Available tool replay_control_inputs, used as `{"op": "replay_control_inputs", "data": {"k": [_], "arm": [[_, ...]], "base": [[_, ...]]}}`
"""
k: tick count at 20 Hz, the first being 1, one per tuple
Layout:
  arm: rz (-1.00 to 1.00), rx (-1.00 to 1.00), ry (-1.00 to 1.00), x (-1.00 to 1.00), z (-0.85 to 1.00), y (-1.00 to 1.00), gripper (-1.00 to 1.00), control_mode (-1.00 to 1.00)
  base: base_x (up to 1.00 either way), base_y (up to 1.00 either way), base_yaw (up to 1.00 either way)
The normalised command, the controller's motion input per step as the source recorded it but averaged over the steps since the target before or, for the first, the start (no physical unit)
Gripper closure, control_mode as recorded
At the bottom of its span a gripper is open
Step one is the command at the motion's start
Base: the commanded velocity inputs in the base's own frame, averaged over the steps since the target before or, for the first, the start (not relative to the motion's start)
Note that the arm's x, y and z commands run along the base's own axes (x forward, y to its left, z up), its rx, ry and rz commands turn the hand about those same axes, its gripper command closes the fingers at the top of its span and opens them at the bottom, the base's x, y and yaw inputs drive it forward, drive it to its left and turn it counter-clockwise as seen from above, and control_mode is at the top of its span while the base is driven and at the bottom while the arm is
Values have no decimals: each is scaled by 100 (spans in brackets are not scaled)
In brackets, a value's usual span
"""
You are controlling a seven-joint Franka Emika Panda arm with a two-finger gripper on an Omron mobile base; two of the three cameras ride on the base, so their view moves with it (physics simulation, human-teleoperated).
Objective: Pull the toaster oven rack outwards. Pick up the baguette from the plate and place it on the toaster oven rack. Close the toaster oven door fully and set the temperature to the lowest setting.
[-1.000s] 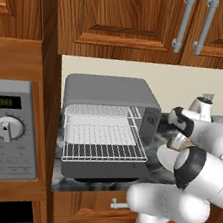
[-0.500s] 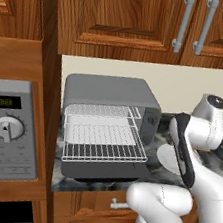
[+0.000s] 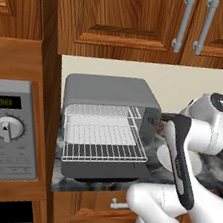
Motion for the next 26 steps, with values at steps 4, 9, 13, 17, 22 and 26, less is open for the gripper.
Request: {"op": "replay_control_inputs", "data": {"k": [4,9,13,17,22,26], "arm": [[19,7,4,-38,72,81,100,-100],[26,-3,19,-27,22,100,100,-100],[20,-11,17,1,-8,100,100,-100],[13,-17,4,19,-23,82,100,-100],[8,-20,1,20,-19,53,100,-100],[4,-2,2,37,-49,7,100,-100]], "base": [[0,0,0],[0,0,0],[0,0,0],[0,0,0],[0,0,0],[0,0,0]]}}
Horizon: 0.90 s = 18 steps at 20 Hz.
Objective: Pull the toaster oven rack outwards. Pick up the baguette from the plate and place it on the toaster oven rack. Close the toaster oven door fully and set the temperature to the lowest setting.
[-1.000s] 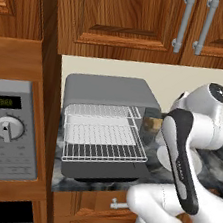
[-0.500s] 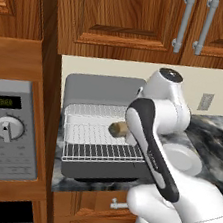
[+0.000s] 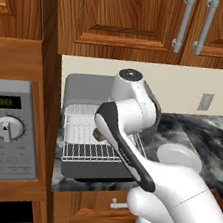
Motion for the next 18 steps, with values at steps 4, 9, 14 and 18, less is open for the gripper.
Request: {"op": "replay_control_inputs", "data": {"k": [4,9,14,18], "arm": [[8,0,26,56,-42,0,100,-100],[7,5,14,7,-49,0,100,-100],[1,1,-9,0,-58,0,100,-100],[0,0,-18,0,-33,0,100,-100]], "base": [[0,0,0],[0,0,0],[0,0,0],[0,0,0]]}}
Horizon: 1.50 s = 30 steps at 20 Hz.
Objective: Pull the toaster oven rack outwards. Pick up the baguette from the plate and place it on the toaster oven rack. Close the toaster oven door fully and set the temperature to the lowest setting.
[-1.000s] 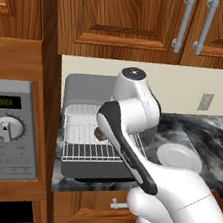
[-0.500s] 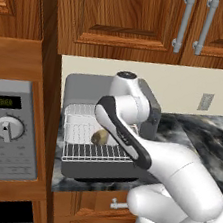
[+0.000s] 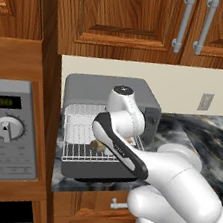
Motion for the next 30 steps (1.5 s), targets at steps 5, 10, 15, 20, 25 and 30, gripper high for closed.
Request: {"op": "replay_control_inputs", "data": {"k": [5,10,15,20,25,30], "arm": [[0,0,-14,1,-7,0,100,-100],[-1,0,-7,7,0,3,100,-100],[-3,12,-7,4,0,0,100,-100],[-5,10,0,4,0,0,100,-100],[-2,4,0,6,-4,0,100,-100],[-1,0,0,0,-5,0,100,-100]], "base": [[0,0,0],[0,0,0],[0,0,0],[0,0,0],[0,0,0],[0,0,0]]}}
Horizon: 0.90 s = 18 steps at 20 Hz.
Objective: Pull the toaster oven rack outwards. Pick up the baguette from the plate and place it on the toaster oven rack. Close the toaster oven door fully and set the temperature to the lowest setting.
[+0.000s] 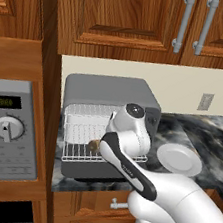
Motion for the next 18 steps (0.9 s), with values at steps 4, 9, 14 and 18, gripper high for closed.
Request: {"op": "replay_control_inputs", "data": {"k": [4,9,14,18], "arm": [[0,0,0,0,0,0,-100,-100],[0,0,0,0,0,0,-100,-100],[0,0,0,-1,0,0,-100,-100],[0,0,0,-3,0,0,-100,-100]], "base": [[0,0,0],[0,0,0],[0,0,0],[0,0,0]]}}
